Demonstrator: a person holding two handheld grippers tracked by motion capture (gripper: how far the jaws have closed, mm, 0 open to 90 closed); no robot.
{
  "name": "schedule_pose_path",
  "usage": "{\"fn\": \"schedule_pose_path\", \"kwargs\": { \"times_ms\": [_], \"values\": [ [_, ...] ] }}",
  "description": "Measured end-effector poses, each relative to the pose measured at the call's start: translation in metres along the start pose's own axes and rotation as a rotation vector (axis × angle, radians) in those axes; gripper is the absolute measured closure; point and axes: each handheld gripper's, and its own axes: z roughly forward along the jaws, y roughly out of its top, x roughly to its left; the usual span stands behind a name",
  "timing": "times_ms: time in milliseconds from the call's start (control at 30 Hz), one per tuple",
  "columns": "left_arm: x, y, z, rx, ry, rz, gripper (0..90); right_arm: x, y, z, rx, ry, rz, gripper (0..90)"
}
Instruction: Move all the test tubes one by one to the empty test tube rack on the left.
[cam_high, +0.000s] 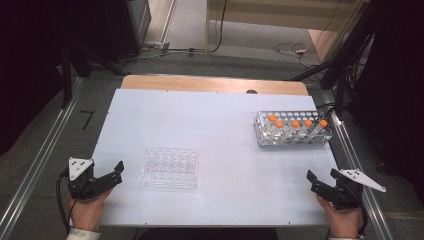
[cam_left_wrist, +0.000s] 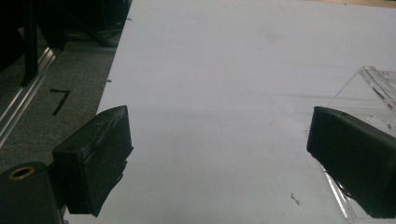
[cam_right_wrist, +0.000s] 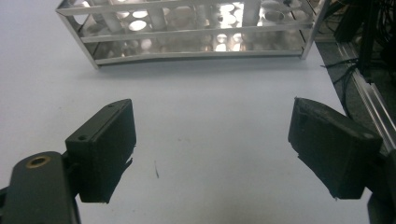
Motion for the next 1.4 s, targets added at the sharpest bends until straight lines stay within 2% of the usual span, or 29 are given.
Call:
{"fn": "schedule_pose_path", "kwargs": {
  "times_ms": [333,1100,1400],
  "values": [
    [0.0,0.001,-0.002,-0.012,0.003,-0.003,6.5,-0.001,0.002,-0.001,-0.016,-0.022,-0.014,16.5],
    [0.0,0.001,-0.001,-0.016,0.002,-0.003,6.5,-0.009,0.02,0.012,-0.04,-0.061,0.007,21.2],
    [0.0,0.001,0.0,-0.015,0.009,-0.004,6.5,-0.015,0.033,0.029,-0.055,-0.083,-0.008,25.0]
  ]
}}
